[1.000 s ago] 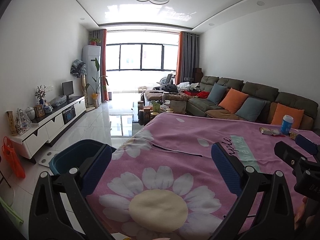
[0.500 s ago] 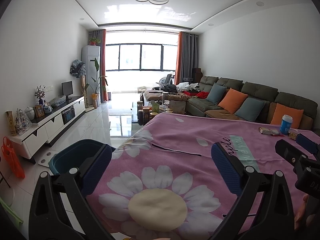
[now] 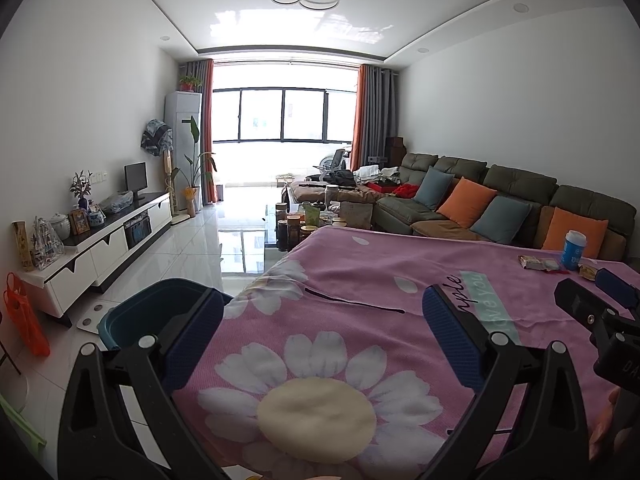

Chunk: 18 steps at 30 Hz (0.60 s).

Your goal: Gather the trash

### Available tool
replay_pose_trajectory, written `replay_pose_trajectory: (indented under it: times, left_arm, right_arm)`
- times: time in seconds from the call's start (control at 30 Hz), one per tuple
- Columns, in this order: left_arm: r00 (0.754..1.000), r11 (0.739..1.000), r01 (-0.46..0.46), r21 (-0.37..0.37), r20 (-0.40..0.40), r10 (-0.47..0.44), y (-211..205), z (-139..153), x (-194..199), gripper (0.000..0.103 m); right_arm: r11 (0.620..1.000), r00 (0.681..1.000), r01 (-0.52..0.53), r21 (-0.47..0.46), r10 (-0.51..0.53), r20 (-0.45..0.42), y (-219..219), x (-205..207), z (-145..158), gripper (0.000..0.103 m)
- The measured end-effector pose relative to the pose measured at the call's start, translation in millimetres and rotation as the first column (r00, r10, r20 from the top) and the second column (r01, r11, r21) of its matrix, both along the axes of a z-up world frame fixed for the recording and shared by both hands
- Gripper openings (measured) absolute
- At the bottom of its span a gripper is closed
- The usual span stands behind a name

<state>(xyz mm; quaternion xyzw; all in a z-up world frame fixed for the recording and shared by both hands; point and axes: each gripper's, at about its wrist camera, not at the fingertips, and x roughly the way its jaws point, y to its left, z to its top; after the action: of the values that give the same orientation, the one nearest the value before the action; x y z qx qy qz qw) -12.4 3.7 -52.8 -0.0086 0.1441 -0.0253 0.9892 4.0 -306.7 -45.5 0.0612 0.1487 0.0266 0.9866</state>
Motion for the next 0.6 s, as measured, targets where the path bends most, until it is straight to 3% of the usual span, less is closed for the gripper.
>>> replay_pose_trajectory:
  times: [0.6]
  left_arm:
    - [1.000,1.000,0.003,-0.003,0.000,-0.003,-0.7,1.1,4.3,0.098]
  right_arm:
    - [1.000,1.000,0.013,-0.001,-0.013,-0.010,-0.4,-0.7,0.5,0.096]
